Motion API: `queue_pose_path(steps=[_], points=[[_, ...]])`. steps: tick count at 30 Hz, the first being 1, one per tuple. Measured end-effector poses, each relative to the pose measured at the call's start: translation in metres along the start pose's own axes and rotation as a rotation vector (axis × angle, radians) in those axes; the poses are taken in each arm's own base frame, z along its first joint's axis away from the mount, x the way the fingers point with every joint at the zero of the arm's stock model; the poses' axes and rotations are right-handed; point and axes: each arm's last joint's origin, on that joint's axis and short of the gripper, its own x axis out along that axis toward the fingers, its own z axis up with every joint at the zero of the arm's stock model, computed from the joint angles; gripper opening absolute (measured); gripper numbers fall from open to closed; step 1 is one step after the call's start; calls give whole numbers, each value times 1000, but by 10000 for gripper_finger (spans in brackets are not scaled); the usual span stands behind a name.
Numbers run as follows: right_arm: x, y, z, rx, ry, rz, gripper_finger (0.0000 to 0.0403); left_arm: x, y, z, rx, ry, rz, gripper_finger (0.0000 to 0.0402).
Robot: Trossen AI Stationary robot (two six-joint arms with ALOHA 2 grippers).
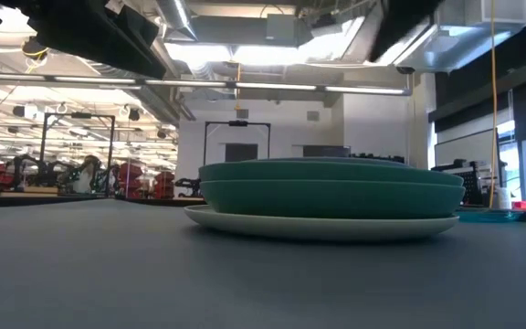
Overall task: Stack plastic plates
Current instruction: Stack the light blue plate on top of the light green plate
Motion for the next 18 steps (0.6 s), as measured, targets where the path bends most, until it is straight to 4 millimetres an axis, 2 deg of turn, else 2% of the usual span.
queue_pose_path(steps=[3, 7, 13, 18], points=[[6, -16, -14, 49, 55, -47, 189, 0, 0, 0, -1, -1, 0, 90], [27, -41, -43, 141, 134, -115, 189, 0, 0, 0, 0, -1, 0, 90], [72, -73, -92, 346, 239, -154, 189, 0, 0, 1, -4, -7, 0, 90], [111, -88, -126, 474, 331, -140, 189, 0, 0, 1, -1, -14, 0, 90]])
